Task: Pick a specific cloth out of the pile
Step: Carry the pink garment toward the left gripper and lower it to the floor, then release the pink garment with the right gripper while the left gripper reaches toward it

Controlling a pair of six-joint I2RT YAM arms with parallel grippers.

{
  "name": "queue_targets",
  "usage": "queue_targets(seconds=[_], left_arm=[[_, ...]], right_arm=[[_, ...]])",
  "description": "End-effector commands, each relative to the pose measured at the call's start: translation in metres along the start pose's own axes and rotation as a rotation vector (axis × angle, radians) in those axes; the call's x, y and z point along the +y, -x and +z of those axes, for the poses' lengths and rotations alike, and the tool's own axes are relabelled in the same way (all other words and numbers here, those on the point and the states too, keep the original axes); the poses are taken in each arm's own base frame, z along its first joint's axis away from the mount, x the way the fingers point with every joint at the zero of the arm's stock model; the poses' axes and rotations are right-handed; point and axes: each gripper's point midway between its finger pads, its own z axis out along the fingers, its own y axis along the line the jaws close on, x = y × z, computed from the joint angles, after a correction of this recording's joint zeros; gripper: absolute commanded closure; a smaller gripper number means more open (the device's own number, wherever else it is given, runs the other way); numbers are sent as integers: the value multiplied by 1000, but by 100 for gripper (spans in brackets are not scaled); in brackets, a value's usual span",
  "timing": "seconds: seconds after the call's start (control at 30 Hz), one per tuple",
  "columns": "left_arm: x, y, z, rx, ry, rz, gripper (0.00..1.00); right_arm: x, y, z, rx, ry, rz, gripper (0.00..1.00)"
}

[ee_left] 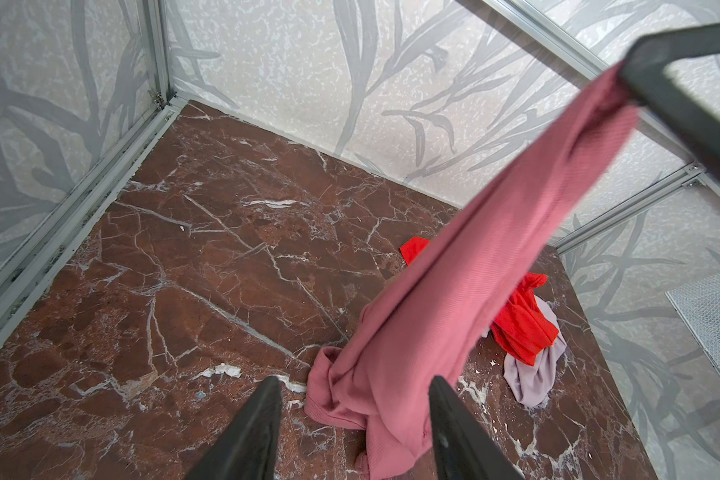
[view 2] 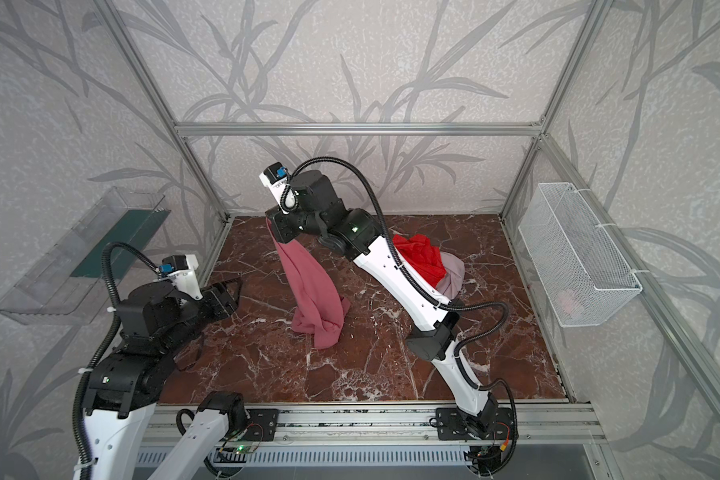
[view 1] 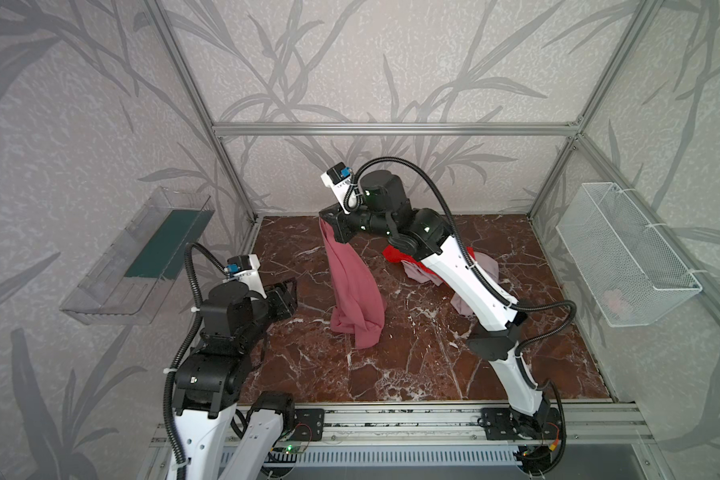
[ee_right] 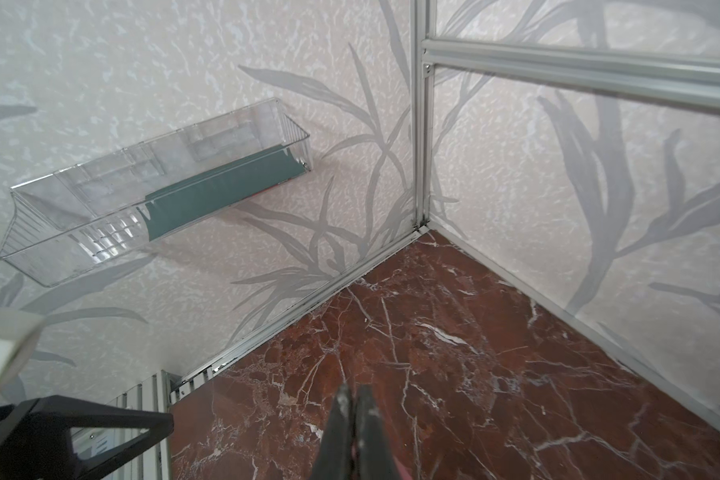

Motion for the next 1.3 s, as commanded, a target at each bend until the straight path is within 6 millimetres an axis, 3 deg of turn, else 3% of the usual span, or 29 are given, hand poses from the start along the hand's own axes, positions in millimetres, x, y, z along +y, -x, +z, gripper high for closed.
queue_targets(seconds=[0.0,0.27,0.37,0.5,0.53,0.6,0.63,0.73,0.93,1.0,1.13,1.27], left_arm=[[1,4,-9,-16,12,17,45],[2,2,-11,-12,15,21,45],[3,2,-11,-15,20,17,45],[2,0,-9,-14,11,-5,45],[1,-1,-8,-13,3,-12,45],[-3,-3,-5,-5,-26,-23,46],[-5,-4,-3,0,-40,-28,46],[-8,-10,4,18,-66,-42,46],[-10,-28,22,70,-113,-89,47],[-13,-36,31,90,-134,-106,48],[-25,-49,55,119,-171,-83,51],[-58,-71,86,168,-223,3,51]], right_arm=[[20,13,23,-98,110,60,100],[22,-54,109,-53,201,238,100],[32,-82,131,-21,228,269,100],[52,-110,147,25,267,287,100],[53,-114,149,34,275,281,89],[65,-122,150,56,297,259,57],[76,-125,147,70,309,243,51],[75,-123,137,88,289,179,42],[60,-130,103,67,249,145,37],[27,-138,83,41,191,171,36],[-15,-164,25,26,125,225,37],[-60,-193,-37,12,-13,281,37]])
